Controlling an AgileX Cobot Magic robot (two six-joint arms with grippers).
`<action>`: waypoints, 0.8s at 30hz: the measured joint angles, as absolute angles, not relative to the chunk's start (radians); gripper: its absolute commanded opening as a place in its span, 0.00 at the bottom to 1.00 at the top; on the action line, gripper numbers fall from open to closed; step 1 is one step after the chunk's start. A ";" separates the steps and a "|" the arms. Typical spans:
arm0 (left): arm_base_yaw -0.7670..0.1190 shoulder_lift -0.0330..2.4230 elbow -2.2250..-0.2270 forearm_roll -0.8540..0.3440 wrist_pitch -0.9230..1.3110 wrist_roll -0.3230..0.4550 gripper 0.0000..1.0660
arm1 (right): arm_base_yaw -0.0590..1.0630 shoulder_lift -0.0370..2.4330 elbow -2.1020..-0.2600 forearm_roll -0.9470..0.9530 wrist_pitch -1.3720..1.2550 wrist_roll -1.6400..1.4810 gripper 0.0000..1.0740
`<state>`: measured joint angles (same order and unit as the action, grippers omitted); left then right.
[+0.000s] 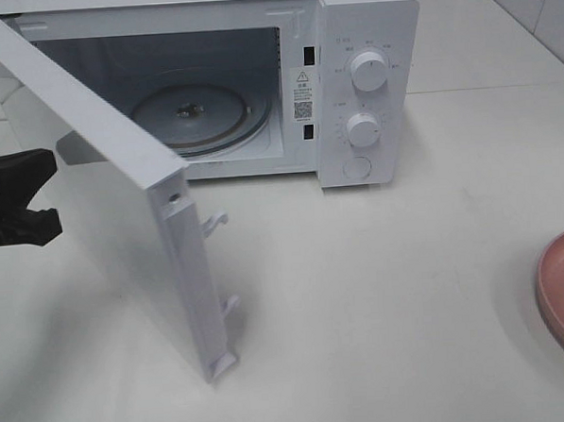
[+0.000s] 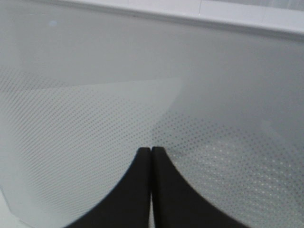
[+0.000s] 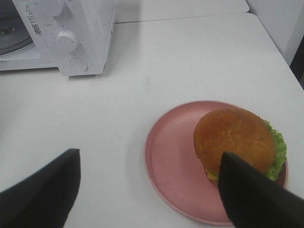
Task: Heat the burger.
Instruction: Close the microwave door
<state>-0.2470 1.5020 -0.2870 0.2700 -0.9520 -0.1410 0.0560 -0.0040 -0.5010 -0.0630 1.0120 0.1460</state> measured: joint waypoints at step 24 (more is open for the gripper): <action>-0.555 1.783 -0.620 -0.069 -0.977 -0.055 0.00 | 0.056 -0.004 -0.501 -0.063 1.012 0.146 0.71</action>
